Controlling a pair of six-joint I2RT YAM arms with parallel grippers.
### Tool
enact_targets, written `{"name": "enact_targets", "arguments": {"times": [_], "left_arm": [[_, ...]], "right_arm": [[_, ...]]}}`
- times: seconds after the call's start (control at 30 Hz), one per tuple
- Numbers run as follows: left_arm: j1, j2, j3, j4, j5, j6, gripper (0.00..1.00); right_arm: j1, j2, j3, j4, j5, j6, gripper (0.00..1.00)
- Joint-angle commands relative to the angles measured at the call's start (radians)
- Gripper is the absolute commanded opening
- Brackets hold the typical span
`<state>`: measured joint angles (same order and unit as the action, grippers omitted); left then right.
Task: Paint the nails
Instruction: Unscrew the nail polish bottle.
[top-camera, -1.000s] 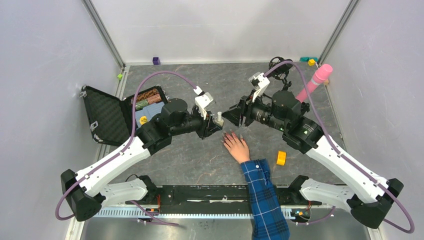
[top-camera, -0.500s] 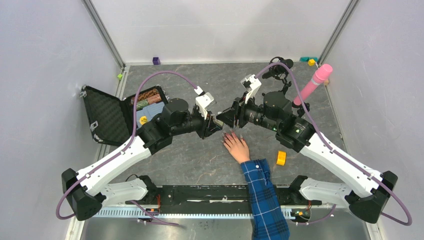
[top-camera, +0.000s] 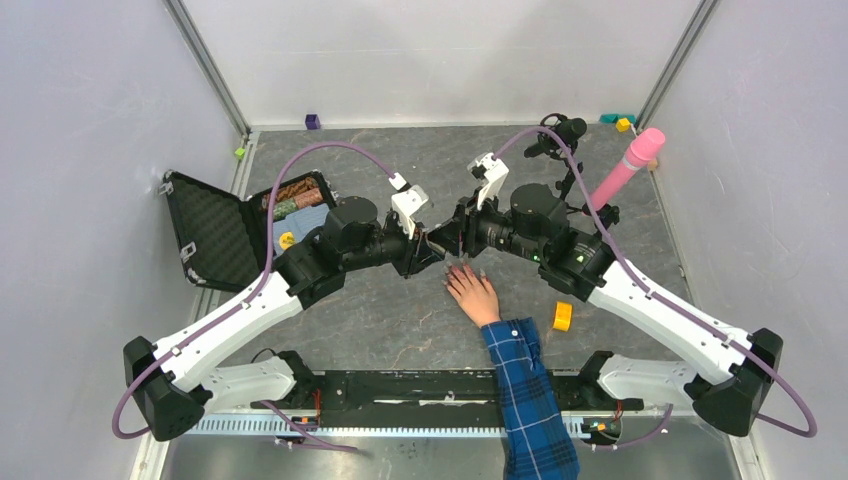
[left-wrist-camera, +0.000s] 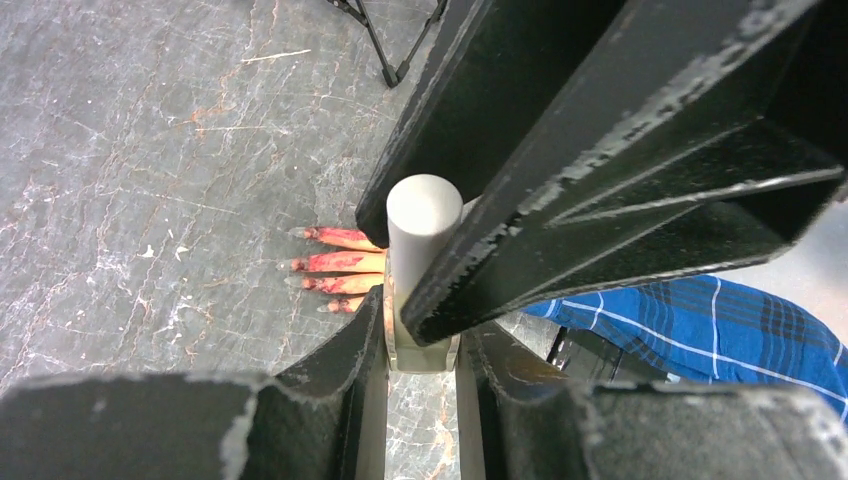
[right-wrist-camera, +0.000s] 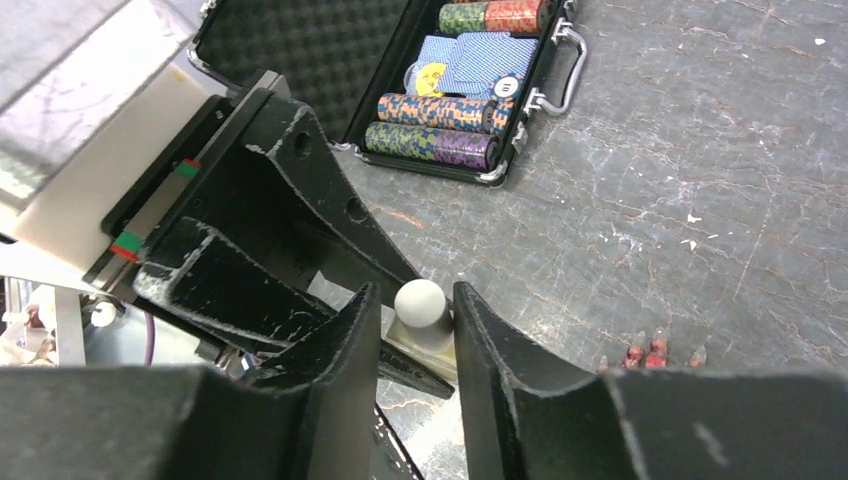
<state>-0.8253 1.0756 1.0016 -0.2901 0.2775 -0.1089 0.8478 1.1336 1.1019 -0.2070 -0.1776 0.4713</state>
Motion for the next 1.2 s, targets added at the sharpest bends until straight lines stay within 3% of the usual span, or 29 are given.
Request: {"name": "enact_targets", "arguments": {"times": [0.0, 0.2, 0.37, 0.67, 0.9, 1.07, 1.1, 1.17], "left_arm": [[-0.001, 0.001, 0.043, 0.032, -0.006, -0.028, 0.02], [0.004, -0.009, 0.049, 0.031, 0.07, -0.004, 0.02], [0.014, -0.005, 0.075, 0.011, 0.277, 0.045, 0.02], [0.014, 0.026, 0.122, -0.098, 0.606, 0.107, 0.02], [0.014, 0.008, 0.097, -0.103, 0.664, 0.089, 0.02], [0.014, 0.007, 0.084, -0.082, 0.672, 0.053, 0.02], [0.014, 0.007, 0.08, -0.071, 0.676, 0.04, 0.02], [0.014, 0.007, 0.07, -0.037, 0.682, 0.011, 0.02]], "right_arm": [[0.007, 0.006, 0.028, 0.026, 0.038, -0.024, 0.33], [0.007, 0.012, 0.064, -0.038, 0.054, -0.096, 0.11], [0.006, 0.002, 0.119, -0.083, -0.042, -0.203, 0.0], [-0.05, -0.029, 0.152, -0.115, -0.396, -0.347, 0.0], [-0.062, -0.05, 0.121, -0.068, -0.625, -0.358, 0.0], [-0.062, -0.066, 0.098, -0.061, -0.649, -0.364, 0.0], [-0.062, -0.072, 0.094, -0.06, -0.633, -0.365, 0.03], [-0.064, -0.088, 0.088, -0.06, -0.551, -0.359, 0.31]]}}
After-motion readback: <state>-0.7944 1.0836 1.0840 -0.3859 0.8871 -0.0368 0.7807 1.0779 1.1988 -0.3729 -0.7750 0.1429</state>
